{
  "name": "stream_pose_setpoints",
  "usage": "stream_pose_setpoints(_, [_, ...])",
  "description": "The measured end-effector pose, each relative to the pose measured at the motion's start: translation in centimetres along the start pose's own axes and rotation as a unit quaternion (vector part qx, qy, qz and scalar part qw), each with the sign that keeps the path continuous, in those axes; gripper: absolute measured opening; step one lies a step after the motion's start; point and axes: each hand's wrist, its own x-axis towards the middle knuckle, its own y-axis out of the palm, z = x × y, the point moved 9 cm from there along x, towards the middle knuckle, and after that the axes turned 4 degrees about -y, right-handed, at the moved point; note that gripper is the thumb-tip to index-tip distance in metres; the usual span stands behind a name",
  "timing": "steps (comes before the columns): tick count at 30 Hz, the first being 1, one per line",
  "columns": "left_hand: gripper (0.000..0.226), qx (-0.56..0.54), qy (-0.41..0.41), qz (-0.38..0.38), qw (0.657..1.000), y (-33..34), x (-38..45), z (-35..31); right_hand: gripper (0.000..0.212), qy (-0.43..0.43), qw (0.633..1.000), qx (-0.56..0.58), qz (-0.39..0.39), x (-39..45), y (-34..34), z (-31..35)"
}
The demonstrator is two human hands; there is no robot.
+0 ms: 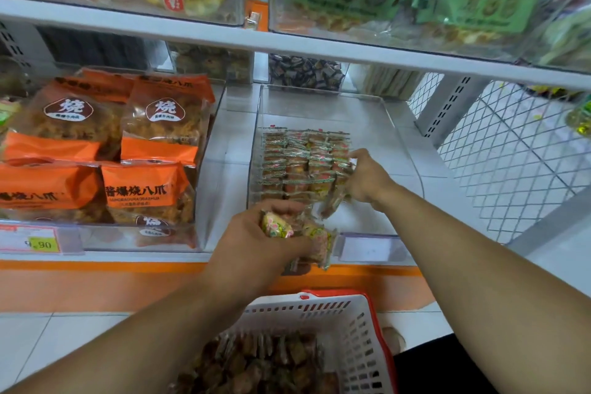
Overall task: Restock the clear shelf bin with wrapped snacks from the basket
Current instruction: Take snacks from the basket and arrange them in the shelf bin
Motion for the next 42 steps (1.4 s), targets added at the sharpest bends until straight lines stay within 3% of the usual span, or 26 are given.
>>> stream_pose_setpoints(6, [0.045,-0.01,-0.007,0.016,1.0,0.3,0.0,-0.1,0.066,-0.013,0.997,0.019,-0.074,0.8,-0.8,0.1])
stream_pose_setpoints(13, [0.043,-0.011,-0.011,0.019,1.0,0.2,0.3,0.2,0.07,-0.061,0.986,-0.143,-0.055,-0.5,-2.1,2.4])
stream_pose_setpoints(15, [0.043,-0.013,-0.012,0.022,1.0,0.2,0.3,0.3,0.055,-0.089,0.975,-0.203,-0.025,-1.0,-2.7,3.6])
stream_pose_setpoints(18, [0.043,-0.017,-0.014,0.021,1.0,0.1,0.2,0.5,0.045,-0.109,0.957,-0.257,0.084,-2.4,-0.3,3.9])
stream_pose_setpoints(20, [0.043,-0.023,-0.014,0.018,0.999,0.0,0.2,0.6,0.04,-0.12,0.958,-0.24,0.097,-3.0,1.0,3.7])
stream_pose_setpoints(24, [0.044,-0.024,-0.015,0.02,0.999,-0.1,0.3,0.7,0.042,-0.113,0.976,-0.179,0.051,-2.5,1.2,3.5])
stream_pose_setpoints(28, [0.046,-0.032,-0.014,0.02,0.999,-0.4,0.3,0.6,0.016,-0.097,0.982,-0.149,0.065,-2.5,2.2,3.6])
stream_pose_setpoints(31, [0.043,-0.055,-0.007,0.021,0.998,-0.4,0.2,0.4,0.025,-0.082,0.983,-0.142,0.084,-3.0,1.7,3.7])
stream_pose_setpoints(33, [0.044,-0.075,0.004,0.024,0.997,-0.3,0.1,0.0,0.018,-0.104,0.979,-0.173,0.039,-3.5,-0.7,5.1])
stream_pose_setpoints(34, [0.047,-0.083,0.01,0.028,0.996,-0.3,0.0,-0.2,0.018,-0.116,0.981,-0.154,0.035,-4.1,-1.7,6.0])
stream_pose_setpoints(36, [0.055,-0.093,0.024,0.029,0.995,-0.3,-0.1,-0.7,0.027,-0.102,0.984,0.058,0.131,-6.2,-1.8,7.1])
stream_pose_setpoints(38, [0.056,-0.095,0.044,0.021,0.994,-0.5,-0.2,-1.3,0.043,-0.081,0.922,0.235,0.297,-9.8,-0.5,8.1])
stream_pose_setpoints(40, [0.059,-0.095,0.061,0.016,0.993,-0.5,-0.3,-1.8,0.045,-0.106,0.88,0.27,0.377,-12.9,0.2,8.7])
stream_pose_setpoints(42, [0.064,-0.097,0.07,0.011,0.993,-0.5,-0.5,-2.2,0.047,-0.132,0.883,0.28,0.353,-13.7,0.1,8.9])
